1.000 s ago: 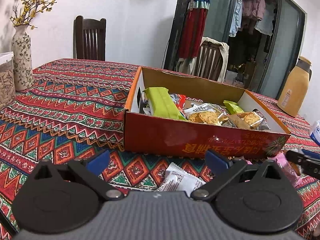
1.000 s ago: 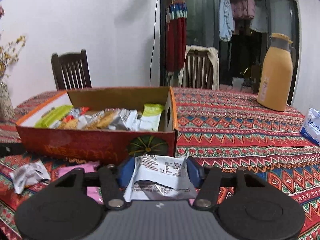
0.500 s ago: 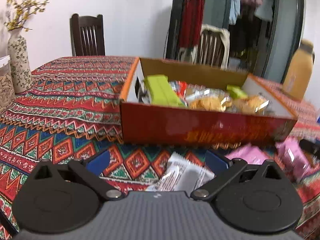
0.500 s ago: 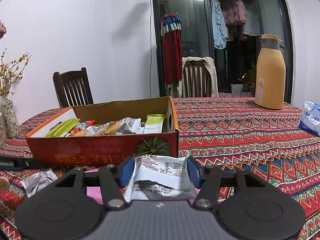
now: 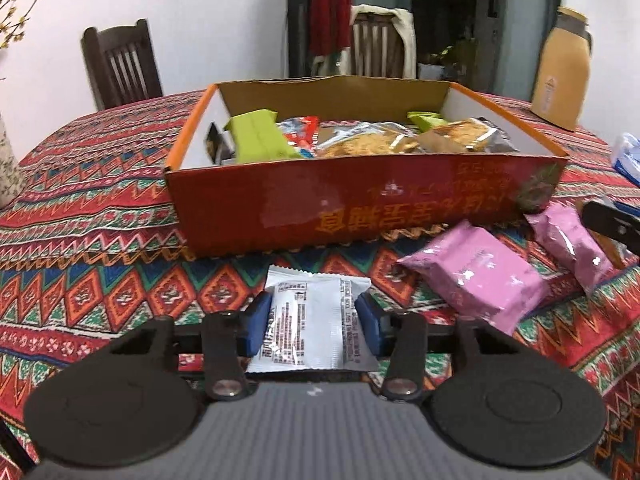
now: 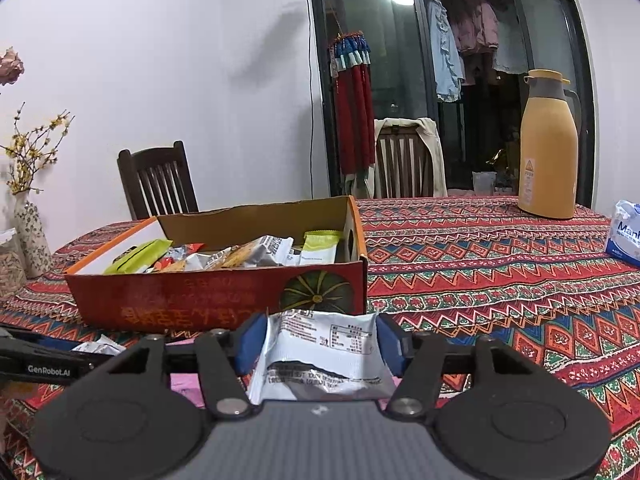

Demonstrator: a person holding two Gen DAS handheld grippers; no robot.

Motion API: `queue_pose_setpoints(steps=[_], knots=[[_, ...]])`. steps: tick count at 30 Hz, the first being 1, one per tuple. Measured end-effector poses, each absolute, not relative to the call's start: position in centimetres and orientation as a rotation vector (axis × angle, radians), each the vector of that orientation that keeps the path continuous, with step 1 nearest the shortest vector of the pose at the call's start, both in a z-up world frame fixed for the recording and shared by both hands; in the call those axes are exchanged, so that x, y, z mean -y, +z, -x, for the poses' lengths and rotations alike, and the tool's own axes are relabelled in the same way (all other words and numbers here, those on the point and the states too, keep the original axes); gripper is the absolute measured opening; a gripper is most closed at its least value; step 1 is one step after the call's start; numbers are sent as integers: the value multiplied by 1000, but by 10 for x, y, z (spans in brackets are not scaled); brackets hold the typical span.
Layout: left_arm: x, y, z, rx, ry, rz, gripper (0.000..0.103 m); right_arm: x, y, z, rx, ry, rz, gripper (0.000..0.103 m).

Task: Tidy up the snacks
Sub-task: 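Grasp another white printed packet with the left gripper while the right gripper holds its packet, then carry both packets into the orange box and open both grippers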

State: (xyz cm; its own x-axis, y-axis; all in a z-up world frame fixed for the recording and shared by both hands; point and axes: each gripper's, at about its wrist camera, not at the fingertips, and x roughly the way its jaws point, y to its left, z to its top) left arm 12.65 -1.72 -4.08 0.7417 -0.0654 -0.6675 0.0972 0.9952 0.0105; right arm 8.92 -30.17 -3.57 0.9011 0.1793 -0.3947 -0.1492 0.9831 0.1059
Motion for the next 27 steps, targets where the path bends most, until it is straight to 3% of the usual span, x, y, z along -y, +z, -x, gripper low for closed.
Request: queue_pose_setpoints(steps=[27], knots=[[12, -10, -103, -580, -79, -9, 45, 300, -31, -82, -359, 150, -59, 60]])
